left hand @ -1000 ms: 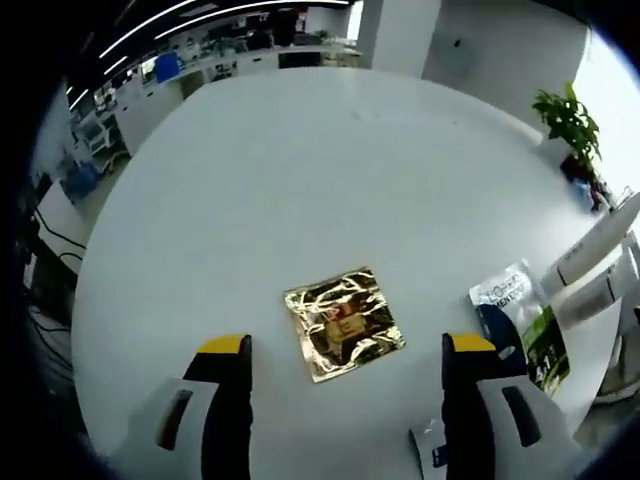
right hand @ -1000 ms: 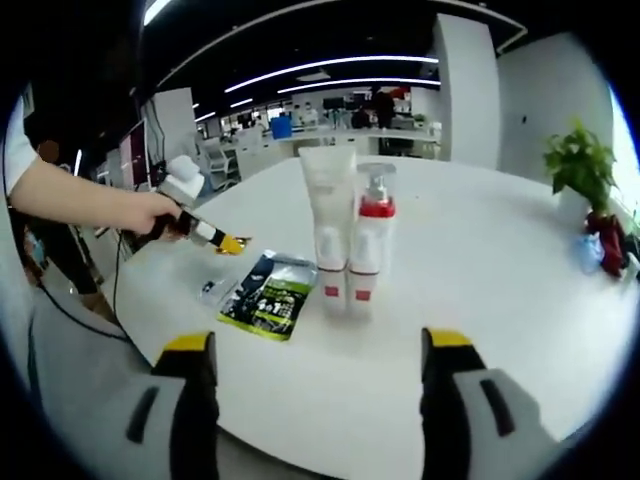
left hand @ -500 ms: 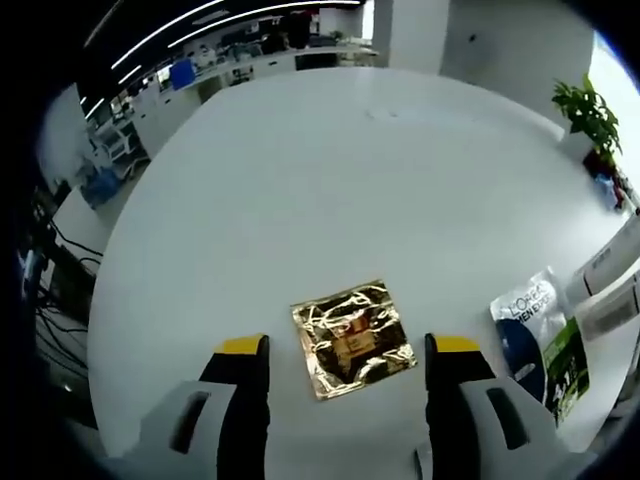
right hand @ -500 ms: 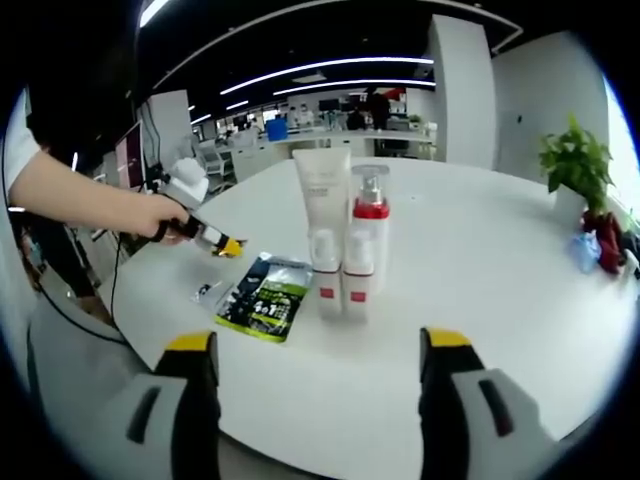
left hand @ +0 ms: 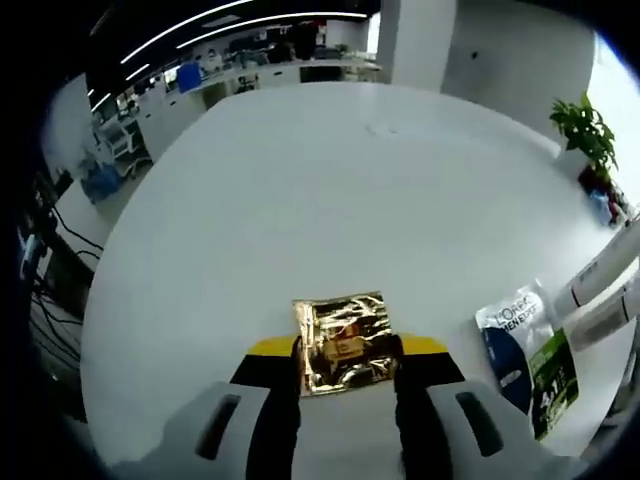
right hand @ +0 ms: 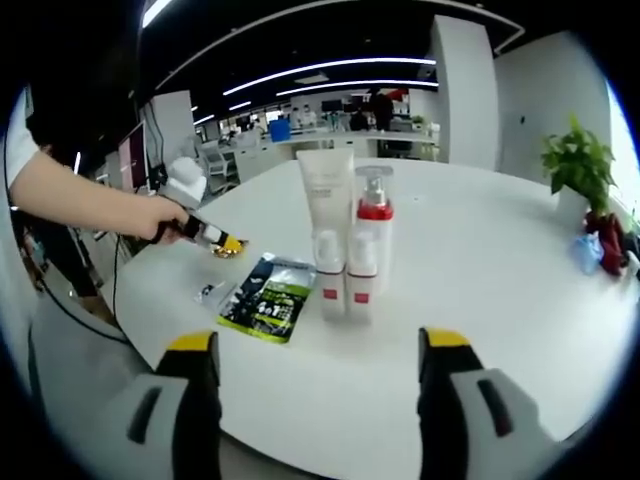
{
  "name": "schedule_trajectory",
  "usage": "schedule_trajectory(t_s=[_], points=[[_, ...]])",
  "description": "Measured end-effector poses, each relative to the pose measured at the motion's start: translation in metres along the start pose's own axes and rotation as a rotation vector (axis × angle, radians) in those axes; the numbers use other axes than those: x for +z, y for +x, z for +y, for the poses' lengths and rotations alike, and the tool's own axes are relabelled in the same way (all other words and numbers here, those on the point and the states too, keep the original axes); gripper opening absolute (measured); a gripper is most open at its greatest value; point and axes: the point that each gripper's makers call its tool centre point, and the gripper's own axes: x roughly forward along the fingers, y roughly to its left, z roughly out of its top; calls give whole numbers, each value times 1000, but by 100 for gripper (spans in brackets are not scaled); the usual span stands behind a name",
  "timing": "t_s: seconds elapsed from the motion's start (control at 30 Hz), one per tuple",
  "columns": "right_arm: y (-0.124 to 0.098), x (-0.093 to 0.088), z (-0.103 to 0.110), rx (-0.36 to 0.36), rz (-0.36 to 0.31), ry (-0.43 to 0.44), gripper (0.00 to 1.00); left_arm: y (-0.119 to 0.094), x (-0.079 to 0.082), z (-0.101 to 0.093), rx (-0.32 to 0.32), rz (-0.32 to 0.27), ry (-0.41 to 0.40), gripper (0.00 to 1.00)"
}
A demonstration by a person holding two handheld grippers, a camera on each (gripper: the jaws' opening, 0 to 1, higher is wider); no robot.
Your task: Arrange the skincare products in the storage area until every visible bottle or jar stands upright without overlapping.
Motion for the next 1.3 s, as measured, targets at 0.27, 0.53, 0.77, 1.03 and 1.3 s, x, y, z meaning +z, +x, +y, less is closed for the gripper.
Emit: schedule_trajectory(t_s=[0.27, 0.53, 0.77, 1.03, 1.3], points=[[0, 1, 1, 5, -9, -4, 81, -9, -1, -8, -12, -18, -26, 32], [0, 2, 0, 9, -16, -4, 81, -15, -4, -18, -19, -25, -47, 33], [0, 2, 0, 12, -22, -4, 81, -17, -11, -25, -15, -38, -55, 33], [0, 2, 0, 12, -24, -8, 81, -23, -23, -35, -19, -52, -62, 33], [-1, 2, -1, 7, -26, -9, 81, -22, -32, -44, -22, -50, -77, 34]])
